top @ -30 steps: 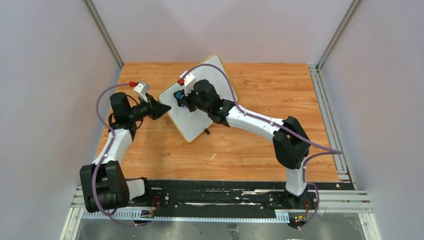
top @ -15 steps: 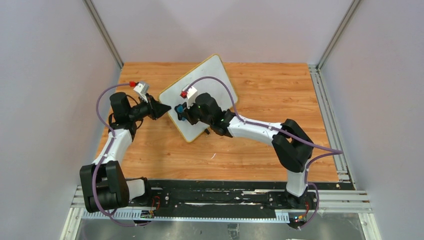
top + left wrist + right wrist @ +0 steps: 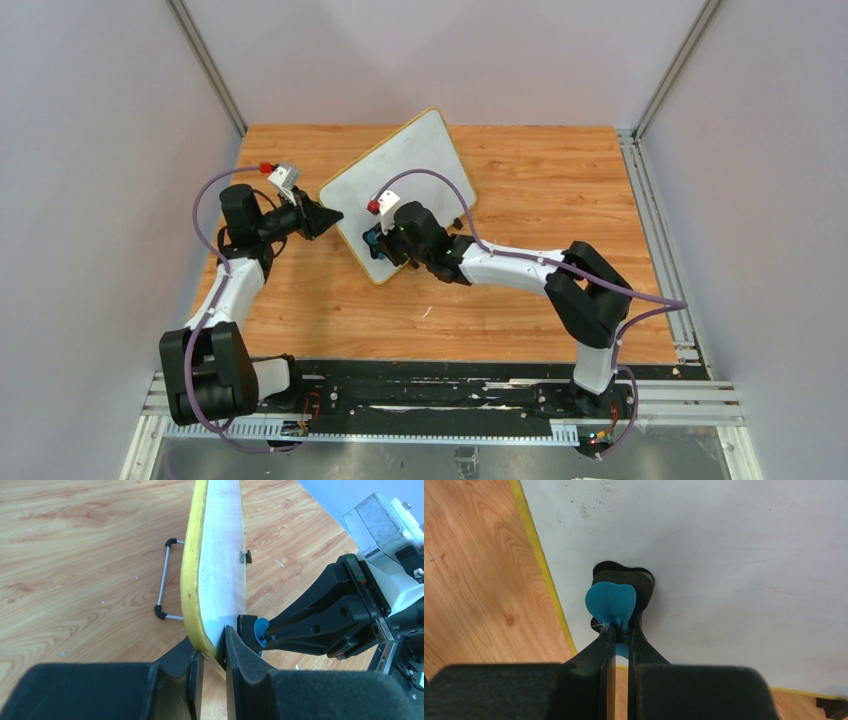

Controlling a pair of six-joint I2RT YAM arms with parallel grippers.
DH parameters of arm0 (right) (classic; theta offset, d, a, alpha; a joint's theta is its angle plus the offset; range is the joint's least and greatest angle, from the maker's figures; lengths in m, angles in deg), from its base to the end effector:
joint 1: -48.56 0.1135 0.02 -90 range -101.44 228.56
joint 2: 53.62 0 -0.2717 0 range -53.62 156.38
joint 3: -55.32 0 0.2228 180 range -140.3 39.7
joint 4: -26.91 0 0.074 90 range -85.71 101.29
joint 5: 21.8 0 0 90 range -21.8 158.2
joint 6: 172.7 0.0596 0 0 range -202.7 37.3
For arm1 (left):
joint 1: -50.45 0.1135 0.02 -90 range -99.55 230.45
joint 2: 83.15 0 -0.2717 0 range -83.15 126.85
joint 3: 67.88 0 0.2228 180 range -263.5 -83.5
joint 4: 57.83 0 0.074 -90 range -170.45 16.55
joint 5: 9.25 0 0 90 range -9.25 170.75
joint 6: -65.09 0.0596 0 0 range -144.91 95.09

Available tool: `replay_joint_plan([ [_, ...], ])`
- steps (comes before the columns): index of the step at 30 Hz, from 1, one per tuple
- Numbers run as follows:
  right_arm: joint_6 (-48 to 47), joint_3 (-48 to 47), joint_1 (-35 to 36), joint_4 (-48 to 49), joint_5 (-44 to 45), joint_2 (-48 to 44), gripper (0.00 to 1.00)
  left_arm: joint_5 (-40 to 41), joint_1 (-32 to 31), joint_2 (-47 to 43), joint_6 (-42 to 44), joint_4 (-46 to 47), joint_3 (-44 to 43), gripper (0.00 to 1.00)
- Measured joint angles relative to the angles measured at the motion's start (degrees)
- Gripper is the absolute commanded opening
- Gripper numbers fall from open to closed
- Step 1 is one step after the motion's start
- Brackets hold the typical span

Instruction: Erase the whiteboard

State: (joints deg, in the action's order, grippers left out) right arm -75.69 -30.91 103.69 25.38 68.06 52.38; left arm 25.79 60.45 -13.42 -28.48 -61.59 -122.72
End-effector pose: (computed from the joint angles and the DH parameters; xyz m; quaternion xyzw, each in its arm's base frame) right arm 0.2452 0.3521 0.2508 -0.3372 0.7536 0.2921 0.4828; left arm 0.2485 -0.0057 0.2765 0.1821 0.7474 -0.3452 0.5376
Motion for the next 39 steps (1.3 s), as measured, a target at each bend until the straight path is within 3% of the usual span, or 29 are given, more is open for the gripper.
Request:
replay_joint_plan([
  [18, -5.9, -15.0, -1.6, -16.0, -2.5, 4.0, 0.01, 0.7, 0.0, 0.0, 0.3, -0.1, -0.2, 0.00],
  [28, -7.3, -19.6, -6.6, -17.2, -5.3, 4.2, 0.01, 0.8, 0.0, 0.0, 0.3, -0.3, -0.2, 0.00],
  [39, -7.2, -21.8, -6.7, -17.8, -5.7, 4.9, 0.01, 0.9, 0.0, 0.0, 0.2, -0.6, -0.2, 0.00],
])
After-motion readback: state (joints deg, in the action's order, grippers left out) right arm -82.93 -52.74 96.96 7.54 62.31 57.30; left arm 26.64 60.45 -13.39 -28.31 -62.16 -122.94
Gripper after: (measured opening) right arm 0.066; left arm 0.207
